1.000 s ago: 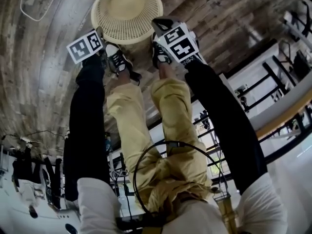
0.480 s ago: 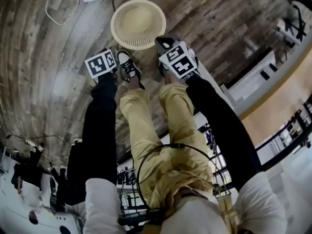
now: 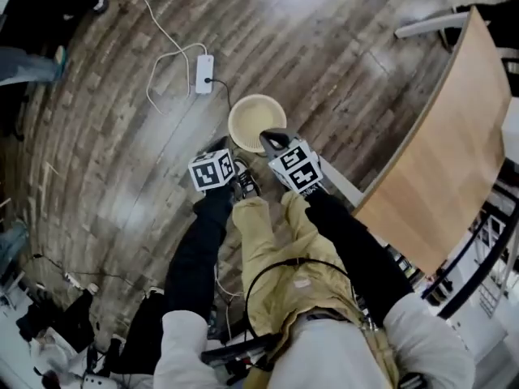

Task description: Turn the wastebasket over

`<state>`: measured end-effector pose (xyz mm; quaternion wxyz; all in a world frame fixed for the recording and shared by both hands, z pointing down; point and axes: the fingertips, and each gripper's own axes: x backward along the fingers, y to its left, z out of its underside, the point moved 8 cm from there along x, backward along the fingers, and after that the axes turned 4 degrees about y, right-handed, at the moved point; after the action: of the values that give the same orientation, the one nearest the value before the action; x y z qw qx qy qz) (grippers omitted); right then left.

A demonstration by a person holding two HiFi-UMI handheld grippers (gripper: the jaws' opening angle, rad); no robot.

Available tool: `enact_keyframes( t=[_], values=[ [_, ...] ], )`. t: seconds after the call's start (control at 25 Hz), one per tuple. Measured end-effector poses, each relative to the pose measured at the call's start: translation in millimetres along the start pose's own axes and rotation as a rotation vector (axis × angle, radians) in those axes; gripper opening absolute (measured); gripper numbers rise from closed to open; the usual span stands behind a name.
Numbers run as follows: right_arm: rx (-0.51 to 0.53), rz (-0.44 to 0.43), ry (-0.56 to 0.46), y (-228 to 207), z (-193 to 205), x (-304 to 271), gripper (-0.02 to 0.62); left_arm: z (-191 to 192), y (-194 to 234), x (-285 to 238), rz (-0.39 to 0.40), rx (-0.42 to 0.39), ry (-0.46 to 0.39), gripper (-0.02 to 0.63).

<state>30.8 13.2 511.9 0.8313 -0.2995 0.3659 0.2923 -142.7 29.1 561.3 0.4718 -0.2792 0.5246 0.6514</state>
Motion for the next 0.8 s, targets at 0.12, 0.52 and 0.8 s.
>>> enact_keyframes(
  t=[0.12, 0.52, 0.8],
  values=[
    [0.016, 0.009, -0.057, 25.2, -35.6, 42.3, 0.023, -28.9, -24.6, 61.2, 0.017, -0.049, -0.079, 0.002],
    [0.111, 0.076, -0.284, 79.3, -82.9, 182.8, 0.023, -48.4, -84.2, 226.8, 0.103, -0.186, -0.289, 0.002],
    [0.139, 0.120, -0.463, 95.3, -120.0, 242.2, 0.023, -41.6, -86.8, 296.0, 0.083, -0.166, -0.383, 0.002]
  ],
)
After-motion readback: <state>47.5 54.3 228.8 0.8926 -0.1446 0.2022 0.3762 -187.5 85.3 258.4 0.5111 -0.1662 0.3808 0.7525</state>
